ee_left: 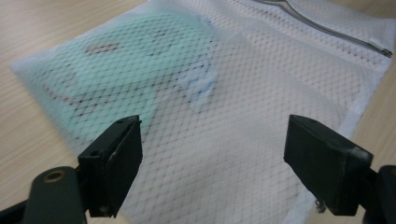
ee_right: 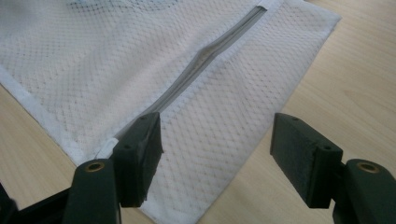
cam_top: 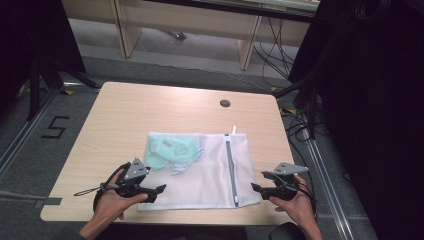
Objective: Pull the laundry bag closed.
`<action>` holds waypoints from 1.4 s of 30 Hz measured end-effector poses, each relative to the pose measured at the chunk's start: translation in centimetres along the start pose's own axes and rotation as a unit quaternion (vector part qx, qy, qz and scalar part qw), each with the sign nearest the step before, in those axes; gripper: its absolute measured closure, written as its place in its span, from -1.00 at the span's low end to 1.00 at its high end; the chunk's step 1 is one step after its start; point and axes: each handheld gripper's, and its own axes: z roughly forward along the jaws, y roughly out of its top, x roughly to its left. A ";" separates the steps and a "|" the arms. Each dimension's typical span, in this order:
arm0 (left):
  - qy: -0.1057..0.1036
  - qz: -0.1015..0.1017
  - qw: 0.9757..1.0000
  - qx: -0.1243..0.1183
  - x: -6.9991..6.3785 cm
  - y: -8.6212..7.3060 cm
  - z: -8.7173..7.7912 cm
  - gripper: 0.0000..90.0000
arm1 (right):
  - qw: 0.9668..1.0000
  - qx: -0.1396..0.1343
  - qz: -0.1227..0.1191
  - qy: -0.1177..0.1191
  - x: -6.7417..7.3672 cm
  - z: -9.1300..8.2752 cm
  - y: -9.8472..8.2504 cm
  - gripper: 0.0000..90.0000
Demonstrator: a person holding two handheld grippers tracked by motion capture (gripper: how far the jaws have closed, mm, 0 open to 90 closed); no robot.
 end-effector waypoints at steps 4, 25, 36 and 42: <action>-0.009 0.013 1.000 0.002 -0.9 0.2 0.5 -0.56 | 1.000 0.013 0.004 0.009 0.5 -0.1 0.3 -0.21; -0.042 0.061 0.997 0.010 -3.6 0.8 3.1 -0.52 | 0.996 0.031 -0.059 0.057 2.0 1.2 1.1 -0.07; -0.056 0.079 0.995 0.020 -4.9 1.0 4.4 -0.50 | 0.992 0.048 -0.082 0.084 2.9 2.3 1.0 -0.07; -0.076 0.087 0.993 0.022 -5.9 1.2 5.1 -0.45 | 0.989 0.062 -0.095 0.097 3.3 2.6 1.0 -0.03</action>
